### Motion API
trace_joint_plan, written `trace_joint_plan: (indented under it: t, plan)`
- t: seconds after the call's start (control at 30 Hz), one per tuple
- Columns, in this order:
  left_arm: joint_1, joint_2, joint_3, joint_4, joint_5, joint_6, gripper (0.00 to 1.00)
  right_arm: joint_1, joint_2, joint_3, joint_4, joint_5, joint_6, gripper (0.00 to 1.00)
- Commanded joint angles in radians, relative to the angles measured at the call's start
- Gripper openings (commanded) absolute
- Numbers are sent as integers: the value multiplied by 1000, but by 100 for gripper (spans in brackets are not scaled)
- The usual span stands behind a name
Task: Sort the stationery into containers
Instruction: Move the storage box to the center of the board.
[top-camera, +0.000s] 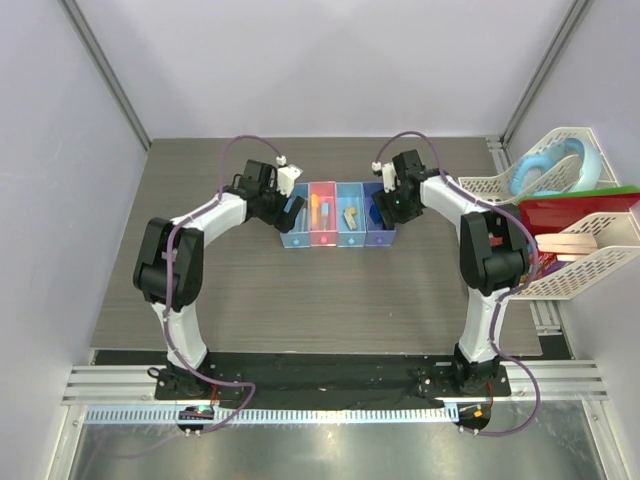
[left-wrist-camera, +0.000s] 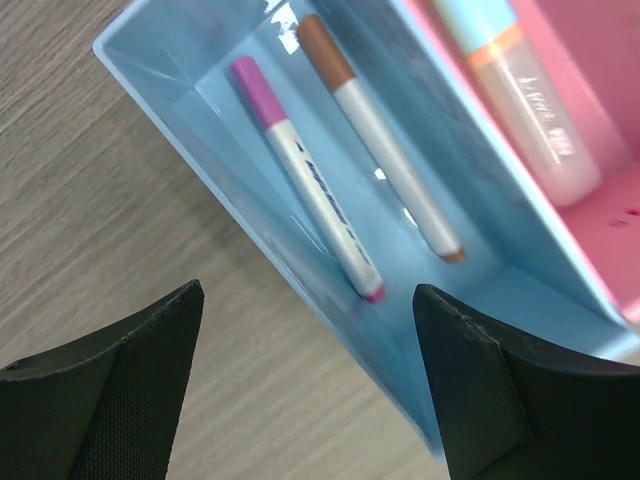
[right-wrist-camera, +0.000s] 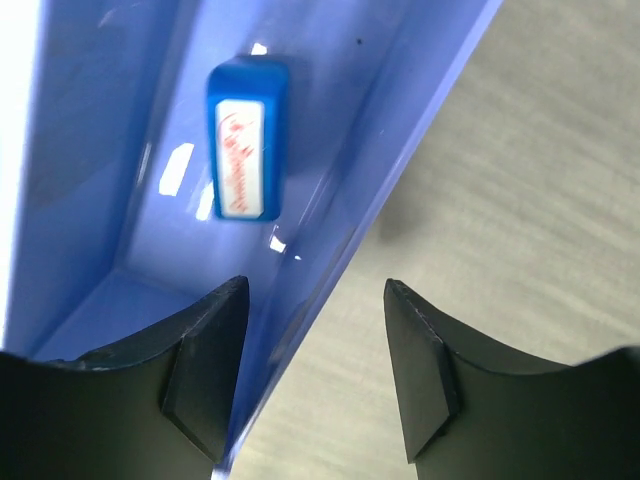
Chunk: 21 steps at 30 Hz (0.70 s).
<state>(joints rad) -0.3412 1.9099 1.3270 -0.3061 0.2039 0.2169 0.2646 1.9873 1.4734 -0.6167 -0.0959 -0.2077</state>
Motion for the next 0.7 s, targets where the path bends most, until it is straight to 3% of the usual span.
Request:
trace_joint_plan:
  t: [0.0,0.27,0.67]
  plan:
    - [-21,-130,-70,-7,38,-7,85,21,-131,-93,18,-14,-7,62]
    - [-39,-209,-153,-27,43,-8,85,53,-242,-228,29,-13,-6,62]
    - [-47,-328,-184,-54,23,-14,84,51,-298,-171,-4,12,-18,64]
